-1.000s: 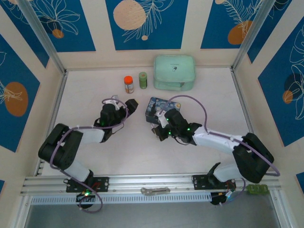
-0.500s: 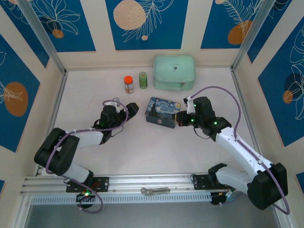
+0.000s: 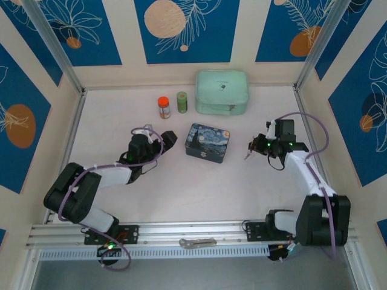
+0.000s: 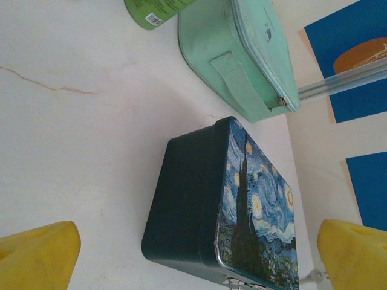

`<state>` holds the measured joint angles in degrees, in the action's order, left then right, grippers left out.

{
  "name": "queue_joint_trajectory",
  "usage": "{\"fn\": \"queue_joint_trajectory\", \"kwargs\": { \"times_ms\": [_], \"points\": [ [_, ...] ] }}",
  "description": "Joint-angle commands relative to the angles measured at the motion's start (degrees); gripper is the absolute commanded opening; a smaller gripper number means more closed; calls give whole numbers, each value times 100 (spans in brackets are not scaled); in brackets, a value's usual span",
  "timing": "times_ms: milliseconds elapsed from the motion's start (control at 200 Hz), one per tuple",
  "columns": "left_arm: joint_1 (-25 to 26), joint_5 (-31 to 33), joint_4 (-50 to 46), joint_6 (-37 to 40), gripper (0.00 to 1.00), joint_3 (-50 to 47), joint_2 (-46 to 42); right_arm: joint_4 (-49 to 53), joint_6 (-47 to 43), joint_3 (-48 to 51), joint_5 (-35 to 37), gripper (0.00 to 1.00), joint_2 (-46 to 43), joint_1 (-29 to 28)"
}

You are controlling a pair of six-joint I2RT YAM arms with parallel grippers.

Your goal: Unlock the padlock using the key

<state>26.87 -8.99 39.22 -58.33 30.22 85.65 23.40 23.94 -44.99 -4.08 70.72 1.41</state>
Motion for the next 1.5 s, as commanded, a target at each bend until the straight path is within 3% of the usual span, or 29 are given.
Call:
{"fn": "queue_joint_trajectory", "kwargs": {
  "times_ms": [0,230,685,815,1015,1150,1300,1495],
  "points": [
    [65,-23,-157,162,100,-69,-212,-175,66,-88,-89,0,403,26],
    [64,62,-297,235,100,-142,-455,-635,93,-194,-793,0,1270,-27],
    [59,246,-494,363,100,-235,-763,-696,276,-305,-867,0,2048,0],
    [-8,402,-855,584,100,-216,-1066,-714,313,-296,-782,23,2015,-9],
    [-407,764,-2021,1161,99,3,-1864,-555,269,-376,-382,49,1507,0],
    [-715,1274,-2831,1754,99,177,-2343,-669,50,-453,74,56,1226,8],
    [-1097,1988,-3258,2477,99,188,-2745,-927,-419,-603,742,57,1333,26],
    [-1483,3242,-3447,3623,99,208,-2666,-2206,-1129,-274,1464,57,1741,-102]
  ]
}}
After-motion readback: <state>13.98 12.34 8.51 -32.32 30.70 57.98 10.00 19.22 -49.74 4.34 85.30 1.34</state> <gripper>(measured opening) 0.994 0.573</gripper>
